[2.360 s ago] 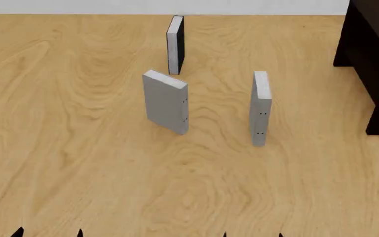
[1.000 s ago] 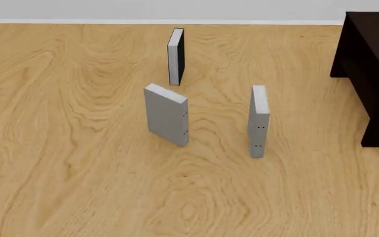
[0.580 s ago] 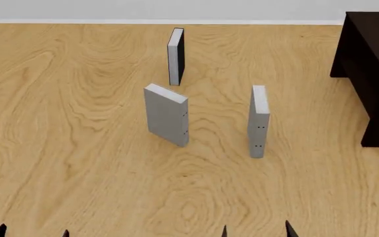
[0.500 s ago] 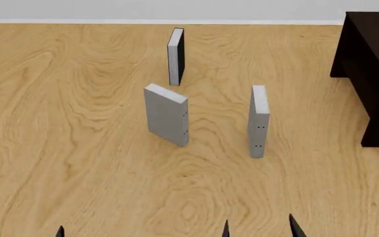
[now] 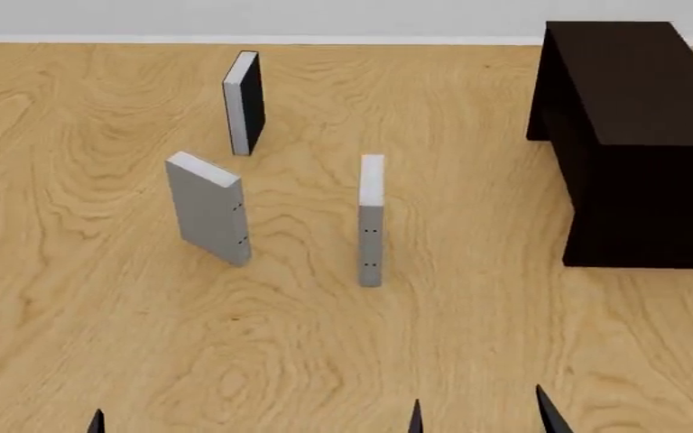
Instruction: Pick up the book on the right and place it on the cabinet shelf.
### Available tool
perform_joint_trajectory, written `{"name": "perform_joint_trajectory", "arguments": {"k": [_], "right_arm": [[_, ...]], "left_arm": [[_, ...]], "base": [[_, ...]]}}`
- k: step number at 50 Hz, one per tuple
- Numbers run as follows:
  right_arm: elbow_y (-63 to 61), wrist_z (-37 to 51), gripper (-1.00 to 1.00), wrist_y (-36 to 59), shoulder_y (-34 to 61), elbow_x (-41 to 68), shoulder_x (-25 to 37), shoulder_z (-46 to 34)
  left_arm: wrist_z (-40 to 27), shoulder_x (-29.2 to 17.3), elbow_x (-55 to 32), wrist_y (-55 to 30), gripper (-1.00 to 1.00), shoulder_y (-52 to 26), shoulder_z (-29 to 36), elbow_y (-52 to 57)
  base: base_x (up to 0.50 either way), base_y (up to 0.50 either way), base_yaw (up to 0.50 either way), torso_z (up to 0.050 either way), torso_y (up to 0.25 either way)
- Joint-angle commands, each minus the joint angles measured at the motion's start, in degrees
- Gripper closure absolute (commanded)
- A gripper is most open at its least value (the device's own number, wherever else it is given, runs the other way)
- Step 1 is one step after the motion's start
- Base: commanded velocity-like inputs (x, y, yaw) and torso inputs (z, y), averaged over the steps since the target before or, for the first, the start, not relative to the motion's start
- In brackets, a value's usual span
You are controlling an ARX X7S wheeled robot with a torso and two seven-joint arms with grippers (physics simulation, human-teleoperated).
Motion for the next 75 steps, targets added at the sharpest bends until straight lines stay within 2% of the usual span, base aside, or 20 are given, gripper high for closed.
{"name": "perform_joint_trajectory", "arguments": {"k": [1, 16, 30, 75], "right_arm": [[-0.4, 0.5, -1.00, 0.0, -0.7, 0.2, 0.4, -0.1], [0.5, 1.2, -1.00, -0.6, -0.8, -0.2, 0.5, -0.6], [0.1, 2.4, -1.00, 1.9, -0.3, 0.8, 0.3, 0.0], [0.2, 2.8, -1.00, 2.6, -0.8, 1.8, 1.7, -0.8]], "left_arm": [[-0.4, -0.3, -0.1, 0.3, -1.00, 0.8, 0.3, 0.5], [-0.6, -0.8, -0.6, -0.3, -1.00, 0.8, 0.7, 0.7], [-2.8, -0.3, -0.8, -3.1, -1.00, -0.4, 0.2, 0.9], [-3.7, -0.3, -1.0, -2.2, -1.00, -0.5, 2.4, 0.3]], "base": [[0.00, -0.50, 0.00, 0.000, 0.000], [0.00, -0.50, 0.00, 0.000, 0.000], [0.02, -0.01, 0.00, 0.000, 0.000], [0.50, 0.00, 0.00, 0.000, 0.000]]}}
